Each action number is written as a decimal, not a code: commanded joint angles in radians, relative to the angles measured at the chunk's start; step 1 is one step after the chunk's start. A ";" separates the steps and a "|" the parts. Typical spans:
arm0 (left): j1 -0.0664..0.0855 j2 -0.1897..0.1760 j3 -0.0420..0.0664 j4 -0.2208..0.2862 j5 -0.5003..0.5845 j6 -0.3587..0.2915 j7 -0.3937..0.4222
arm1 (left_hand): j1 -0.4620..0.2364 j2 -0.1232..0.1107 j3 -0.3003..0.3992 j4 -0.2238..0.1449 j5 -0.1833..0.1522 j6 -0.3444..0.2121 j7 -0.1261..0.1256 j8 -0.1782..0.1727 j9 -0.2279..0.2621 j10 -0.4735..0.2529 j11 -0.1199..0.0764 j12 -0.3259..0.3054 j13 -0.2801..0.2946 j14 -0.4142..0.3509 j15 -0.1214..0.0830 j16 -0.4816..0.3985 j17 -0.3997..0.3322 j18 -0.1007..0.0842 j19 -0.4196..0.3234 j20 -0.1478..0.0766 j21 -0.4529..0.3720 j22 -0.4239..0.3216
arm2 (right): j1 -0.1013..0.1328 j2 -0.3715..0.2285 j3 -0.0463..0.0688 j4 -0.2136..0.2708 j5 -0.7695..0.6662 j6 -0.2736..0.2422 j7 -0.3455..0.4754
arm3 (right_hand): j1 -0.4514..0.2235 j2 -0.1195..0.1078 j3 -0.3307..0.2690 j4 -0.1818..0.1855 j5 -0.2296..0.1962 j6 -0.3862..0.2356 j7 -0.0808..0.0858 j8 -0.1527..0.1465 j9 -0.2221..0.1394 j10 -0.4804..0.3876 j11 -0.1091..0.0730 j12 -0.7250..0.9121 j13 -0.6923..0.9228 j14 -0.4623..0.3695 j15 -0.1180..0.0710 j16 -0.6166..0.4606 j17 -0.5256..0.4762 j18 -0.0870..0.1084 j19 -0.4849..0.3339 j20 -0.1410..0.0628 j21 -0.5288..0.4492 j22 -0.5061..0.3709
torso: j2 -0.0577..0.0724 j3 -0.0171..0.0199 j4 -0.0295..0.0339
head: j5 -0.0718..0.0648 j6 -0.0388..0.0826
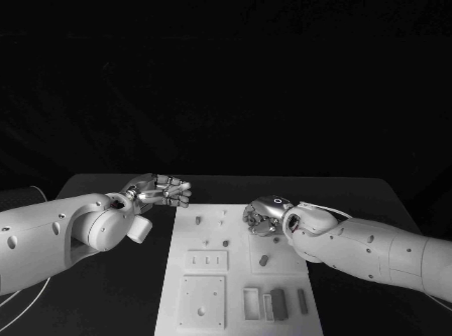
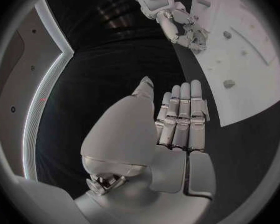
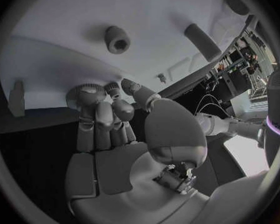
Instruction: Assemble the parts on the task board
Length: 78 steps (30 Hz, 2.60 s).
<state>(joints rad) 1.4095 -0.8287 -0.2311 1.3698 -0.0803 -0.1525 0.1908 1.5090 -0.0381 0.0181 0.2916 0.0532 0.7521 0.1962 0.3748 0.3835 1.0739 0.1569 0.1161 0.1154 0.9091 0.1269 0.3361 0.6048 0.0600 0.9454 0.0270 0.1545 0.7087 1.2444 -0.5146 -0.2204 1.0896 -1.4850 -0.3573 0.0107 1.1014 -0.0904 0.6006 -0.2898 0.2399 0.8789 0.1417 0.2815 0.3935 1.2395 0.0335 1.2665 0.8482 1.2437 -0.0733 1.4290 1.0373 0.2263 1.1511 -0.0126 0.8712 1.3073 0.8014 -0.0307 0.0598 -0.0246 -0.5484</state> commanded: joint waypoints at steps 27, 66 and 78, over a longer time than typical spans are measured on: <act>0.001 0.000 0.001 0.001 -0.002 -0.002 0.007 | 0.006 -0.001 0.001 0.000 0.002 -0.003 0.009 -0.004 -0.001 0.007 0.001 -0.006 -0.002 0.001 0.005 -0.008 0.002 0.020 -0.001 0.005 -0.005 -0.001 | 0.005 -0.002 0.001 0.013 -0.023 0.027 -0.026 | -0.031 -0.065 0.016 0.005 -0.100 -0.028 0.012 -0.011 -0.001 0.007 0.006 0.005 -0.011 0.000 0.006 -0.001 -0.018 0.036 0.008 -0.007 0.000 0.016 | 0.001 0.0013 0.0019 | -0.002 0.002; 0.001 0.001 0.001 -0.001 -0.002 0.001 0.006 | 0.007 0.000 0.000 0.000 0.002 -0.003 0.010 -0.005 -0.002 0.008 0.001 -0.008 -0.002 0.002 0.006 -0.010 0.004 0.020 -0.001 0.005 -0.006 -0.001 | 0.010 -0.014 0.003 -0.004 -0.036 0.028 -0.012 | -0.029 -0.034 0.032 0.002 -0.099 -0.003 0.007 0.006 0.006 0.007 0.002 0.013 -0.013 0.006 0.004 0.006 -0.008 0.036 0.011 -0.008 0.000 0.018 | 0.001 0.0011 0.0016 | -0.001 0.001; 0.001 0.002 0.001 -0.002 -0.002 0.002 0.006 | 0.008 0.000 0.000 0.000 0.002 -0.003 0.010 -0.005 -0.002 0.009 0.001 -0.009 -0.002 0.002 0.006 -0.011 0.005 0.020 -0.001 0.005 -0.006 -0.001 | 0.010 -0.013 0.003 -0.006 -0.043 0.034 -0.009 | -0.024 -0.025 0.028 0.001 -0.104 0.041 -0.011 0.034 0.025 0.006 -0.016 0.014 -0.014 0.006 -0.011 0.007 -0.007 0.036 0.009 -0.008 0.001 0.019 | 0.001 0.0012 0.0008 | -0.001 0.000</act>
<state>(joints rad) 1.4096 -0.8292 -0.2311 1.3670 -0.0804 -0.1541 0.1897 1.5090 -0.0381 0.0181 0.2916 0.0532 0.7521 0.1962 0.3748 0.3836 1.0739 0.1570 0.1119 0.1149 0.9091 0.1269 0.3323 0.6089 0.0623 0.9454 0.0270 0.1545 0.7088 1.2553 -0.5286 -0.2172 1.0826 -1.5117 -0.3430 -0.0080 1.0797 -0.1256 0.6285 -0.2838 0.1394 0.9145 0.1298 0.3107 0.4186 1.2474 0.0246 1.2741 0.8357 1.2482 -0.0782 1.4326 1.0296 0.2256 1.1610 -0.0159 0.8712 1.3073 0.8026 -0.0295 0.0609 -0.0258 -0.5497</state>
